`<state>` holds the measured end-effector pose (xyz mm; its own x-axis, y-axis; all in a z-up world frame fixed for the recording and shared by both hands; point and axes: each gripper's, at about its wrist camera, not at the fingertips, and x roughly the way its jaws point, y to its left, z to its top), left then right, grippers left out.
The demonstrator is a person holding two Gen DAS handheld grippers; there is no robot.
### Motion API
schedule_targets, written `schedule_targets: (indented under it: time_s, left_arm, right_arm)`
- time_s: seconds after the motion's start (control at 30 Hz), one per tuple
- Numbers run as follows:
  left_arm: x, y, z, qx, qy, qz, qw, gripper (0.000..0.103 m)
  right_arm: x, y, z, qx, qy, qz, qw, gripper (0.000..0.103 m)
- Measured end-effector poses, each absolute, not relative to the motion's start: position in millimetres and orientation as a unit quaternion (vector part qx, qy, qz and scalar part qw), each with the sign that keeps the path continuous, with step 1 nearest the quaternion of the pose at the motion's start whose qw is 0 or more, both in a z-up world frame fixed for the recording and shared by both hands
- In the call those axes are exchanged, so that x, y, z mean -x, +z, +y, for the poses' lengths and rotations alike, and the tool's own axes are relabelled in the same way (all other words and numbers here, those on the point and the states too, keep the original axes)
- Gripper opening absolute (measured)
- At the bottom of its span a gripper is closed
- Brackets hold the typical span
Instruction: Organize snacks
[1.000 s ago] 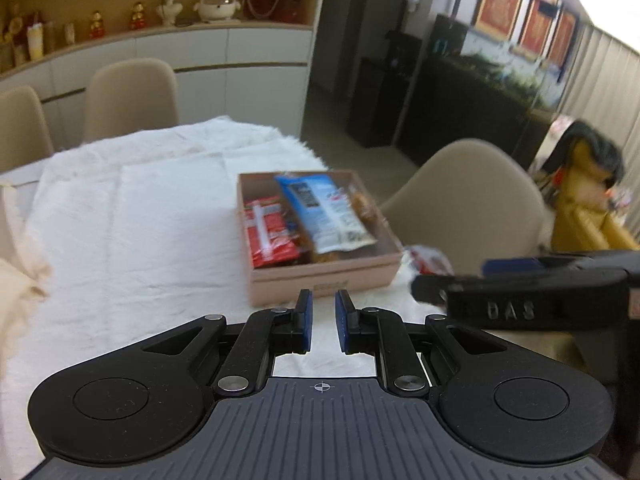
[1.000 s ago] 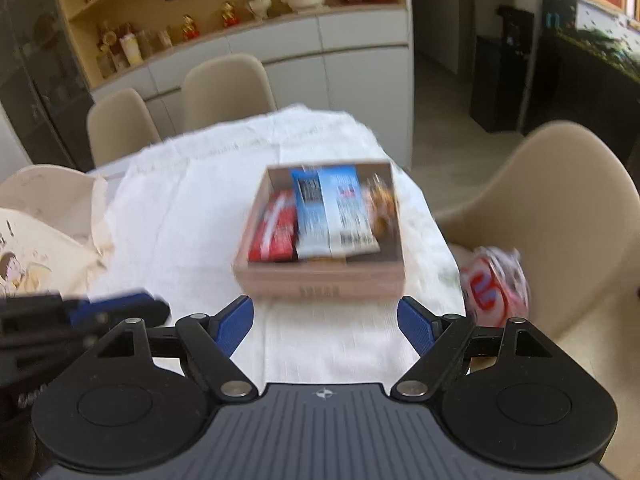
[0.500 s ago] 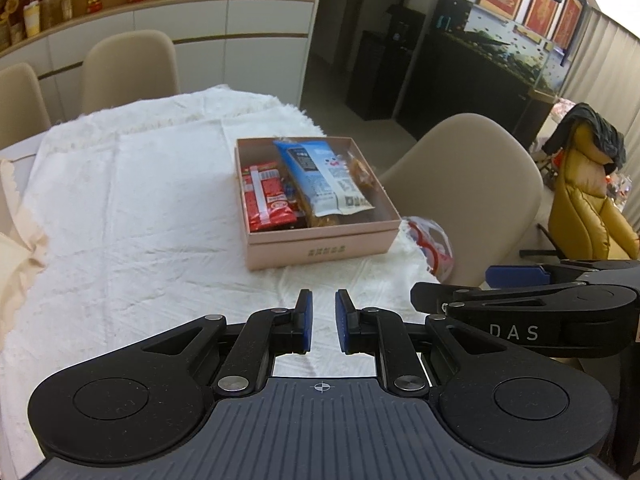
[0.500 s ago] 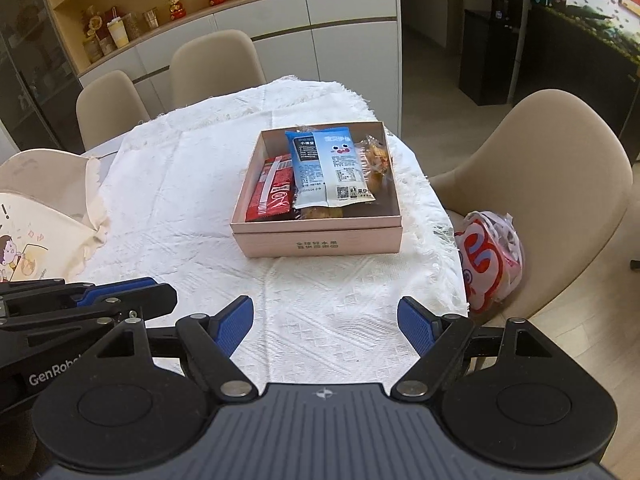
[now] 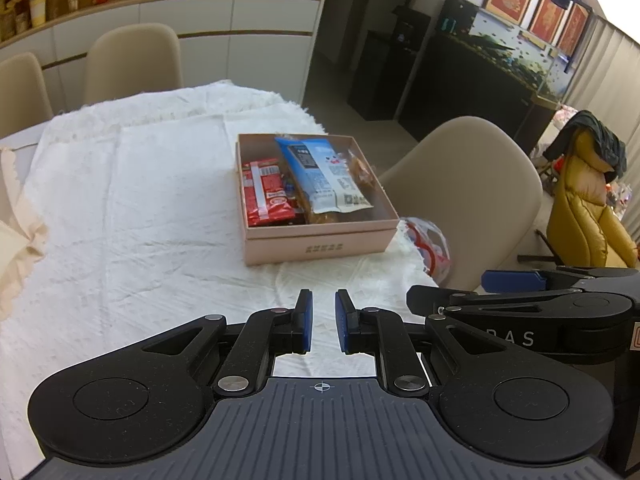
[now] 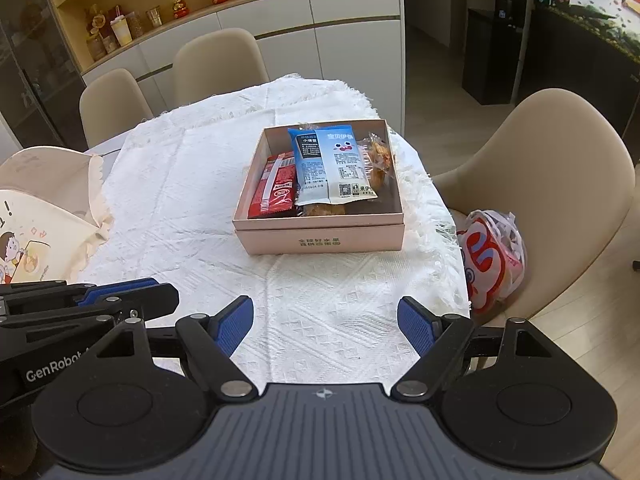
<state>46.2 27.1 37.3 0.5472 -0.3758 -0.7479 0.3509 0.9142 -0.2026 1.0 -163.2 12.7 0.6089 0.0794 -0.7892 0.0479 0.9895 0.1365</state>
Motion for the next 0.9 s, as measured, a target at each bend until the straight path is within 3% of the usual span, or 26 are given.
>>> schedule_targets:
  time_s: [0.9]
  left_arm:
    - [-45.1, 36.8, 18.5, 0.010, -0.215, 0.424, 0.880, 0.016]
  right_arm:
    - [-0.9, 14.2, -172.8, -0.077, 0.006, 0.438, 0.896, 0.080]
